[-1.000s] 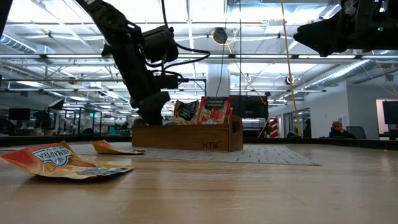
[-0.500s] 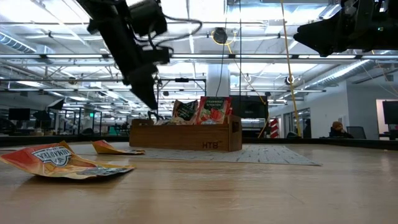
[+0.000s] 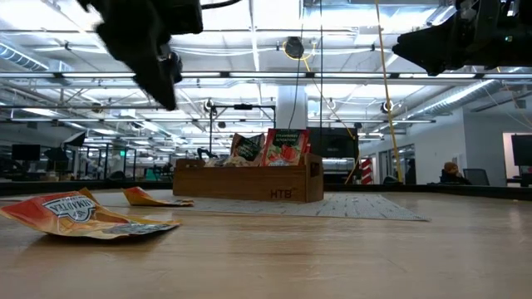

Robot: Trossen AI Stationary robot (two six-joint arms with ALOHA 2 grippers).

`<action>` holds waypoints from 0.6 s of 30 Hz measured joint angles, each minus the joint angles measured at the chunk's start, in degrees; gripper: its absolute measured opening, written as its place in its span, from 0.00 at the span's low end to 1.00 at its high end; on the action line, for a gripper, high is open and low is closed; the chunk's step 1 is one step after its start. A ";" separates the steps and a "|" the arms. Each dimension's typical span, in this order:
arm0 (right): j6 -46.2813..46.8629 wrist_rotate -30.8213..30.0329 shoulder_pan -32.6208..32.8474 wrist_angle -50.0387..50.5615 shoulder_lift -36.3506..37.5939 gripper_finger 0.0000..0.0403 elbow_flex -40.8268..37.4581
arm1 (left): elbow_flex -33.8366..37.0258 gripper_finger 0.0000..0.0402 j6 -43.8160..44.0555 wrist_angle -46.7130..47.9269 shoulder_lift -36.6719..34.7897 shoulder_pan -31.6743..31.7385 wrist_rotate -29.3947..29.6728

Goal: Pick & Place Tea
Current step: Put the yellow tea bag into the wooden organizer

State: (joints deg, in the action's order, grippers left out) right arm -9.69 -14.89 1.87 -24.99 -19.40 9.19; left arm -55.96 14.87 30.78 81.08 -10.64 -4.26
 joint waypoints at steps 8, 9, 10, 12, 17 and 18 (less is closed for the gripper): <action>0.00 0.00 0.01 0.04 -0.02 0.46 0.00 | -2.16 0.85 8.78 6.32 9.12 -5.29 6.33; 0.00 -0.01 0.01 0.08 0.00 0.46 0.00 | -2.16 0.87 9.64 6.27 10.71 -5.41 6.72; 0.00 0.00 0.00 0.09 0.00 0.46 0.00 | -2.16 0.87 10.29 5.99 12.23 -5.59 6.84; 0.00 -0.01 0.00 0.09 -0.04 0.46 0.00 | -2.17 0.88 10.50 5.17 15.51 -5.87 6.85; 0.00 -0.01 0.02 0.07 0.00 0.46 0.00 | -2.49 0.89 9.52 5.29 21.76 -5.95 7.37; 0.00 0.00 0.01 0.04 0.00 0.46 0.00 | -2.60 0.89 9.39 5.44 22.63 -6.00 7.78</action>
State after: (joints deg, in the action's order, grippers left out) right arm -9.69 -14.89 1.88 -24.95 -19.40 9.19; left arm -58.56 24.26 36.22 103.71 -16.63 3.52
